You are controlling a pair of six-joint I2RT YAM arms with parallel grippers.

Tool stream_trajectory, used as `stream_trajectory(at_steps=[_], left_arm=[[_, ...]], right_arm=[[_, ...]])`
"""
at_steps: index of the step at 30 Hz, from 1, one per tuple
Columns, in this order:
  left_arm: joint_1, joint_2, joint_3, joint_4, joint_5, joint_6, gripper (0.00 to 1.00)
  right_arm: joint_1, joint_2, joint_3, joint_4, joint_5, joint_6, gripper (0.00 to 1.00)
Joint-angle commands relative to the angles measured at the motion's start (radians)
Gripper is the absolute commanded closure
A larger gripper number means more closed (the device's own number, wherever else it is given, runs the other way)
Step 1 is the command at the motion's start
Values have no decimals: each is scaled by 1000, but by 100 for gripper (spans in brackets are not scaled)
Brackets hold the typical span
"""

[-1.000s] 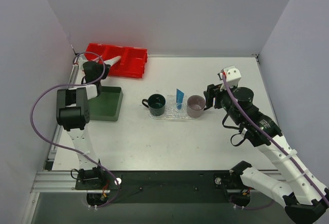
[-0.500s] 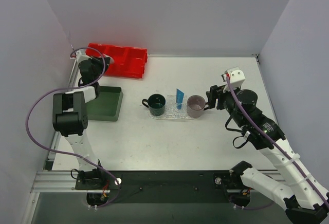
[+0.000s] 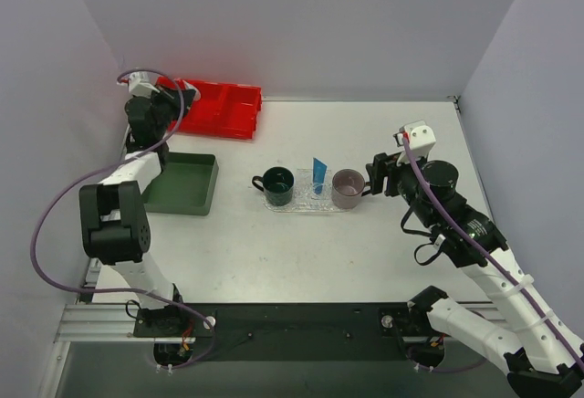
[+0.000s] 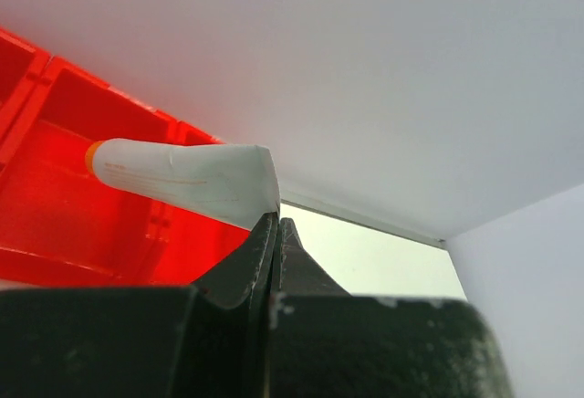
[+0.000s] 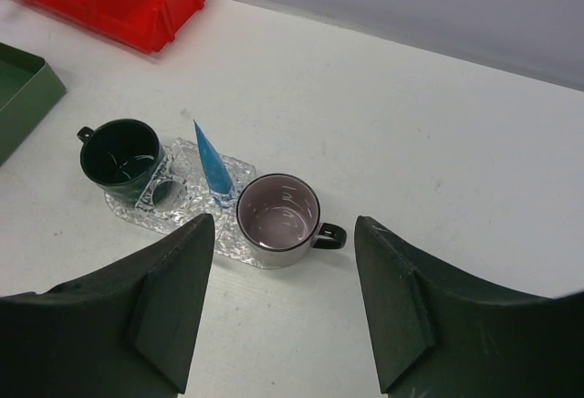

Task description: Prepare toiletry sets of a toothbrush and toothpaste on the tray

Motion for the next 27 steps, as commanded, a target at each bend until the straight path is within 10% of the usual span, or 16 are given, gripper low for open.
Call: stream_trajectory(at_steps=[1, 16, 27], left_arm=[[10, -142, 34, -46, 119, 79, 100], [-8, -594, -104, -509, 533, 458, 100], [-284, -766, -138, -811, 681, 616, 100]], right_arm=[[-6, -15, 23, 0, -45, 16, 42], [12, 158, 228, -128, -565, 57, 39], [48, 232, 367, -233, -772, 90, 43]])
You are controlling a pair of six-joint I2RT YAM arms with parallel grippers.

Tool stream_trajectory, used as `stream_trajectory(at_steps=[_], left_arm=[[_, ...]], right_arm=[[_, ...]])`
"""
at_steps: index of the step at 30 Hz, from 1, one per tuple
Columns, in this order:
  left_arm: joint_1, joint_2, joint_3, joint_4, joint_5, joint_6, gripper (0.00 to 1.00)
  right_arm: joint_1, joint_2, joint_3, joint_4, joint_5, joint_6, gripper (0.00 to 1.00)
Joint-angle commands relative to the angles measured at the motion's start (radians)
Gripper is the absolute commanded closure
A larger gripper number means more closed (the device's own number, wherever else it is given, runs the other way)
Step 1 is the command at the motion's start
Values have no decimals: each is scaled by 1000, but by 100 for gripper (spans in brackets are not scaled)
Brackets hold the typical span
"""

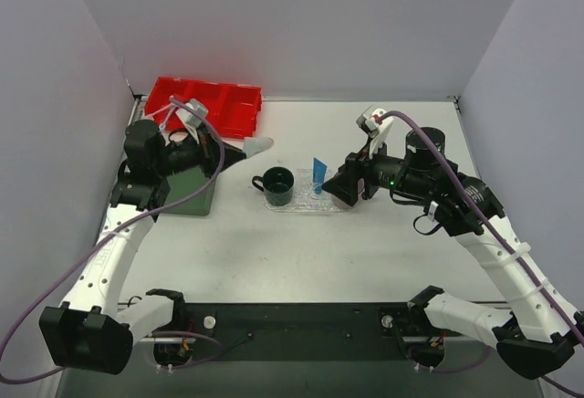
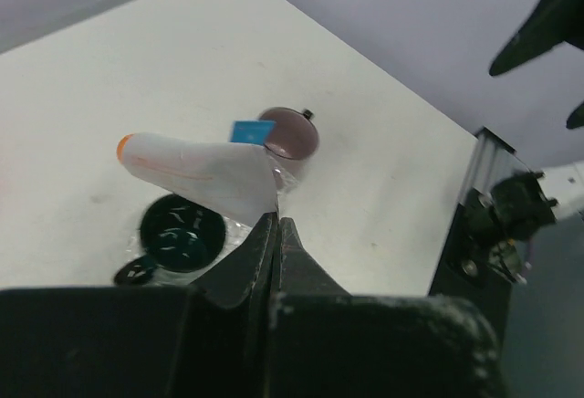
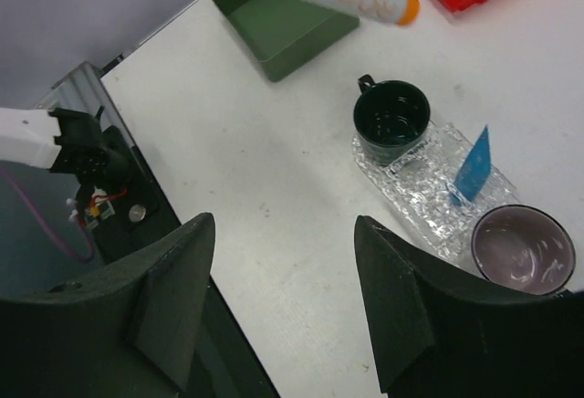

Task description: Prepare toiletry sets of a toothbrush and toothpaste on the tray

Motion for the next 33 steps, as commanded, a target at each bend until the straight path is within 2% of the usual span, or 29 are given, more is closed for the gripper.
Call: stream_trajectory(at_steps=[1, 5, 11, 14, 20, 33], left_arm=[[-119, -77, 1, -144, 95, 113, 100], [-211, -117, -12, -206, 85, 123, 100], [-328, -168, -65, -183, 139, 67, 100], [-386, -169, -68, -226, 156, 89, 100], [-444, -175, -65, -325, 187, 150, 100], [-512, -157, -61, -304, 292, 136, 100]], right_arm=[[37, 33, 92, -57, -154, 5, 43], [83, 59, 133, -100, -189, -4, 41], [141, 98, 147, -143, -224, -19, 39], [158, 122, 141, -143, -244, -24, 39], [187, 174, 152, -139, -309, -28, 42], [274, 225, 127, -122, -375, -45, 43]])
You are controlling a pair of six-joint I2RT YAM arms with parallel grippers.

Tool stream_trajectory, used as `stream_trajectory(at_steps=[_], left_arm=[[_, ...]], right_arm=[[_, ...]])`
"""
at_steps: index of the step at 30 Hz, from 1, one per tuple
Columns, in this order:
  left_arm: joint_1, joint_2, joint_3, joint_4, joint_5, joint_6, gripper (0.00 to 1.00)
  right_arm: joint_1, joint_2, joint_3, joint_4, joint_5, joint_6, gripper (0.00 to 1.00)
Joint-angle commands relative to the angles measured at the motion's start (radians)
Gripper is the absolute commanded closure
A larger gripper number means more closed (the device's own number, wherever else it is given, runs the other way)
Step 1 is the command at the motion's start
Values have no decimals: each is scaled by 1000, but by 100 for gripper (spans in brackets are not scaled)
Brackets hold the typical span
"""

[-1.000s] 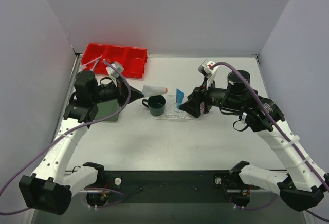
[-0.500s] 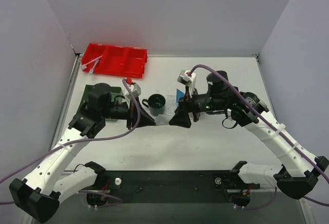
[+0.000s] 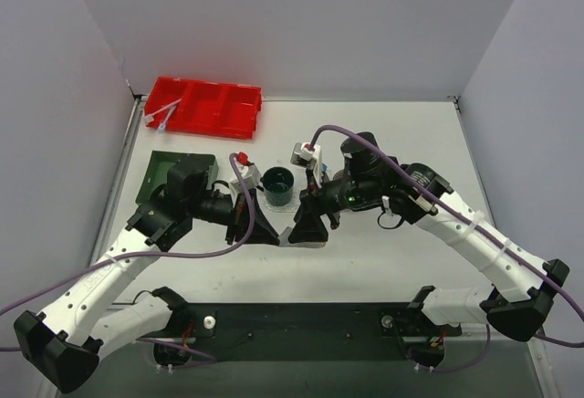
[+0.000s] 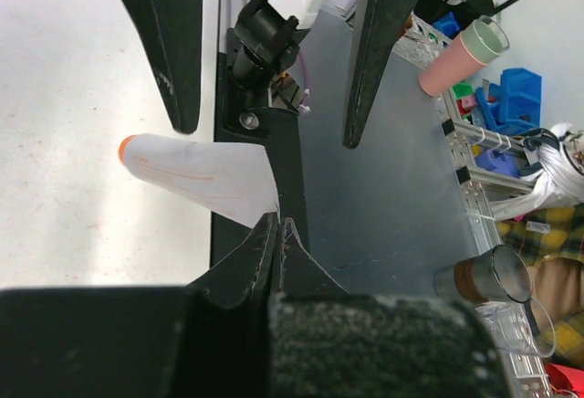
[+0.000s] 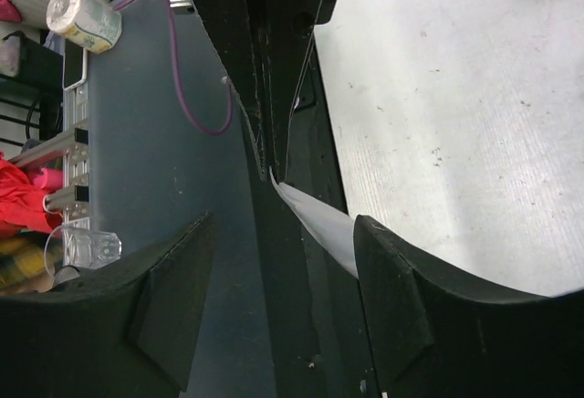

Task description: Prepare toiletry sets of a toothbrush and toothpaste on the tray

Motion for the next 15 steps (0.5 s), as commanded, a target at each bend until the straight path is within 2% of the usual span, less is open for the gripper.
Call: stream_trajectory(at_steps=[1, 9, 15], left_arm=[[-14, -6, 25, 35, 78, 21, 100], [-19, -10, 14, 80, 107, -16, 100], [-19, -15, 11, 105, 112, -31, 100]], right_arm=[[34, 9, 10, 26, -49, -21, 43], [69, 4, -5, 46, -84, -18, 45], [89, 4, -17, 55, -104, -10, 65]])
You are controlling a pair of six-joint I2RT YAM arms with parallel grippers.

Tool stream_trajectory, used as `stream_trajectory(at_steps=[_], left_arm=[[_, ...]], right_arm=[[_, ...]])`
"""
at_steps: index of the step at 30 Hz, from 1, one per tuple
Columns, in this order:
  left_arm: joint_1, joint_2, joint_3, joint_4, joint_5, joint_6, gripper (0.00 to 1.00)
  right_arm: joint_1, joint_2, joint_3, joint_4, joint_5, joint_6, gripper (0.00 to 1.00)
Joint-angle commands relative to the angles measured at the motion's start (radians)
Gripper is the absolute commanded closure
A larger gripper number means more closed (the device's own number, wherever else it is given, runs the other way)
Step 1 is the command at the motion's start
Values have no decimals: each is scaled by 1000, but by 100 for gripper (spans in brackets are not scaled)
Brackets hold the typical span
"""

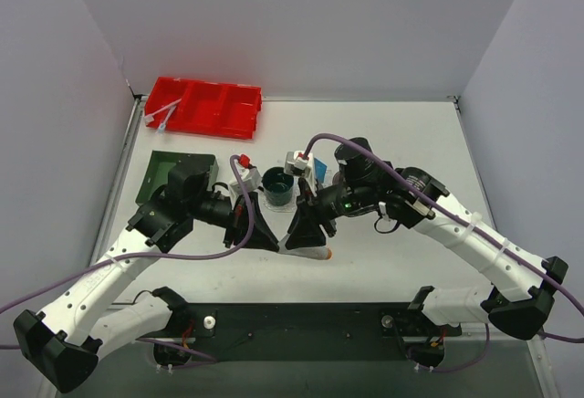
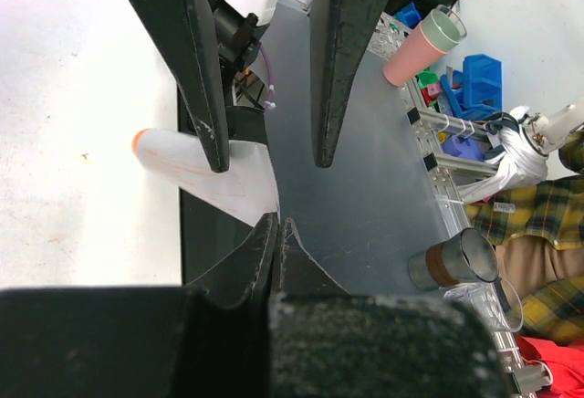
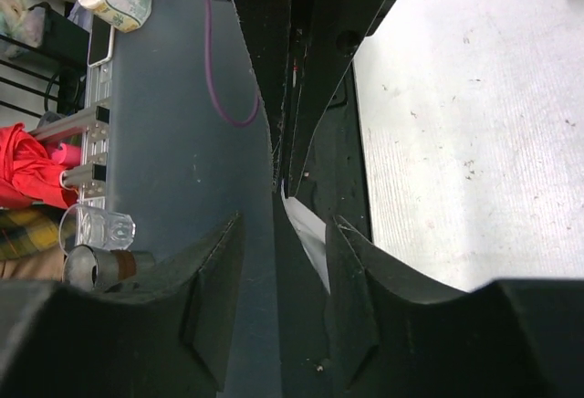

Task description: Prepare toiletry sets of a toothbrush and toothpaste on the tray

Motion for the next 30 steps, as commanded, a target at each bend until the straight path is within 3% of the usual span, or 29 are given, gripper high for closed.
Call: stream_trajectory(at_steps=[1, 7, 11, 12, 16, 17, 21, 26, 30], left_arm=[[-2, -14, 13, 90, 36, -8, 100], [-3, -22, 7, 110, 28, -17, 100], [-3, -32, -7, 153, -21, -48, 100], [-2, -37, -12, 162, -35, -55, 97], [-2, -54, -42, 260, -131, -119, 29], [-2, -67, -55, 286, -151, -133, 23], [-2, -130, -140, 436, -340, -204, 15], [-3, -187, -383, 935, -466, -497, 11], [-34, -160, -426, 1049, -526, -574, 11]], right_arm=[[23, -4, -16, 44, -65, -2, 69], [32, 10, -17, 59, -75, 16, 98], [32, 3, -31, 83, -53, 27, 100], [31, -14, -37, 97, -35, 32, 100], [28, -88, -108, 183, 109, 68, 100], [25, -105, -123, 198, 132, 76, 100], [17, -236, -201, 292, 301, 127, 100], [17, -384, -387, 608, 467, 205, 100], [18, -425, -412, 717, 488, 228, 100]])
